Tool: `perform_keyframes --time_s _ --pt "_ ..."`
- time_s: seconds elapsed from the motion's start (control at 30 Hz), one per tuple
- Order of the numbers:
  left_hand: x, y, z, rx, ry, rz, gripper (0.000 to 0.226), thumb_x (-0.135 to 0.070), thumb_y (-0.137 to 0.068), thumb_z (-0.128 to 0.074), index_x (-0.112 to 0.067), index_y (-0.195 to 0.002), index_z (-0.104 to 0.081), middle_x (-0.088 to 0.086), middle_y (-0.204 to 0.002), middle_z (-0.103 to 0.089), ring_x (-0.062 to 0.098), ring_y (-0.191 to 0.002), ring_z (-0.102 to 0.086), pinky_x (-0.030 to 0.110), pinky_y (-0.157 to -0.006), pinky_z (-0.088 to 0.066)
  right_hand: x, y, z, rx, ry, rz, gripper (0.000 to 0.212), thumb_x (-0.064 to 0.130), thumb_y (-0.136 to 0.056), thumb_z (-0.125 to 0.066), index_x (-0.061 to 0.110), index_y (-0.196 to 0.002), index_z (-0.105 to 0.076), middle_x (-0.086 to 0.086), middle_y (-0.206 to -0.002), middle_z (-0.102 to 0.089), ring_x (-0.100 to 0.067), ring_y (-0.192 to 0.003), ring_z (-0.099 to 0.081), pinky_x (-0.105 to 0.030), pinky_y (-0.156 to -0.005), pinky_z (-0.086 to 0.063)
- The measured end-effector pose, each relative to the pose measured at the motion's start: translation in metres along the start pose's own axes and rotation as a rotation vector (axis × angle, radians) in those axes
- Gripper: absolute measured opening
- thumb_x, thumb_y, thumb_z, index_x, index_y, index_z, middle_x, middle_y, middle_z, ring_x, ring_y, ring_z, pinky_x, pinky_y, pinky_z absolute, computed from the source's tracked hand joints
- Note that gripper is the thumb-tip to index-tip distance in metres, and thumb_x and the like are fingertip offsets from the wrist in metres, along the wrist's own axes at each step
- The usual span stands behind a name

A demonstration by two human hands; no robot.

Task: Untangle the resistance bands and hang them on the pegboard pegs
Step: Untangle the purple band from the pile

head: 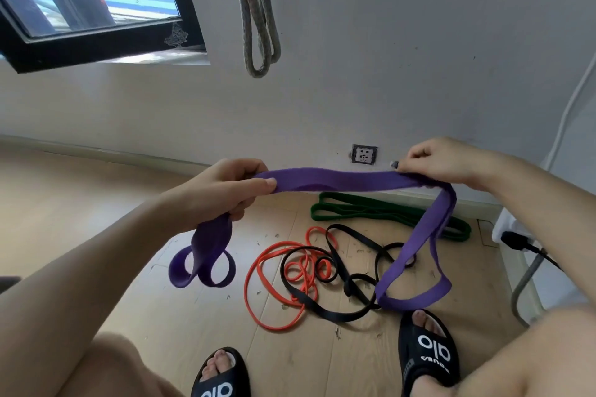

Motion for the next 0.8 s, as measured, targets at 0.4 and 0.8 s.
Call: perform_keyframes --time_s 0.4,0.8 --pt "-0.032 -0.012 -0.056 0.102 -0.212 -0.076 0.012 -0.022 -0.101 -0.062 -0.013 -0.096 -0.068 0.0 -0.062 -0.061 0.01 -0.051 -0.056 0.024 -0.053 -0.05 0.119 0.039 -0.085 0.382 -0.393 0.366 0.061 0.07 -0.098 -0.04 0.019 -0.112 -0.073 0.0 -0.107 -0.076 -0.02 -0.104 -0.07 -0.051 -0.105 -0.048" --pt "-0.011 -0.017 -0.042 0.141 -0.182 0.02 0.042 -0.034 -0.084 -0.081 -0.008 -0.109 -0.061 0.004 -0.086 -0.069 0.018 -0.076 -0.066 0.036 -0.08 -0.057 0.132 0.043 -0.072 0.275 -0.186 0.415 0.042 0.043 -0.1 -0.062 0.019 -0.066 -0.066 0.01 -0.053 -0.047 -0.006 -0.048 -0.039 -0.021 -0.05 -0.031"
Point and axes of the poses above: each hand's wrist, its own y-axis away from the middle knuckle, its own z-axis out of the back of the hand, x = y × z, the point moved 5 cm from there along -y, towards the middle knuckle
